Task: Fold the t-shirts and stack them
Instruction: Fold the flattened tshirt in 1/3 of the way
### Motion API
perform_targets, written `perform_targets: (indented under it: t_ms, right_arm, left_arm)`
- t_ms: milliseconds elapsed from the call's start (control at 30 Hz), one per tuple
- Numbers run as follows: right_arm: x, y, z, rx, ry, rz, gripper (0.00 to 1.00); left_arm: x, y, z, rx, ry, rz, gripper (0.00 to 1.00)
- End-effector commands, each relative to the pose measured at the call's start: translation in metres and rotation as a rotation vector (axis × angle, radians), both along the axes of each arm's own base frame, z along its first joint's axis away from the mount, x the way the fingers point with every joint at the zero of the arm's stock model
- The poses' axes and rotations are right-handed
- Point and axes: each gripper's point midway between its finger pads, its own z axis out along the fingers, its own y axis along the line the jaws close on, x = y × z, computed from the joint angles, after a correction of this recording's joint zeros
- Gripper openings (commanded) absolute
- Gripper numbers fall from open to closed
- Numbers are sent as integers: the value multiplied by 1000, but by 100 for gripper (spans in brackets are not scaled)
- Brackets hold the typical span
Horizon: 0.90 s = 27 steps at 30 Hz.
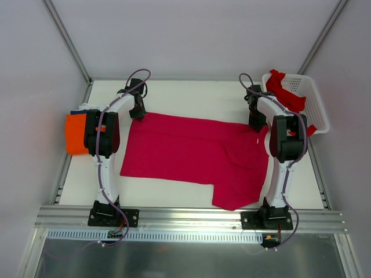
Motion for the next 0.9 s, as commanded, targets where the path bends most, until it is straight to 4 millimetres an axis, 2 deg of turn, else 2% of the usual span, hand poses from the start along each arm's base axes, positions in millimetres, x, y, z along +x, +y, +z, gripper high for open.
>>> perform_targets:
  t_ms: [0,167,333,467,600,633,767,867]
  right_arm:
    - [-22,-31,36,-93,22,-26,0]
    - [-31,-44,41,-153,30,-48,0]
    - [-23,-35,33,-93,14,-39,1]
    - [-24,-23,24,-20,7,-39,1]
    - [-23,-14,35,36,-84,-41,1]
    - [-19,-11,48,55,-133,-38,1]
    - [-15,-6,69,88,-196,-21,1]
    - [-14,-6,67,87,-189,-20,1]
  left_arm:
    - [-5,1,-2,-25,24,17,0]
    - [-6,1,-5,-38,31,16,0]
    - [-3,-2,-12,-52,43,13,0]
    - [-2,-1,-10,-48,37,23,0]
    - [-2,0,-7,-49,31,21,0]
    - [-2,0,-6,-51,30,20,0]
    - [-1,1,-5,-46,28,22,0]
    - [-3,0,-8,-48,35,23,0]
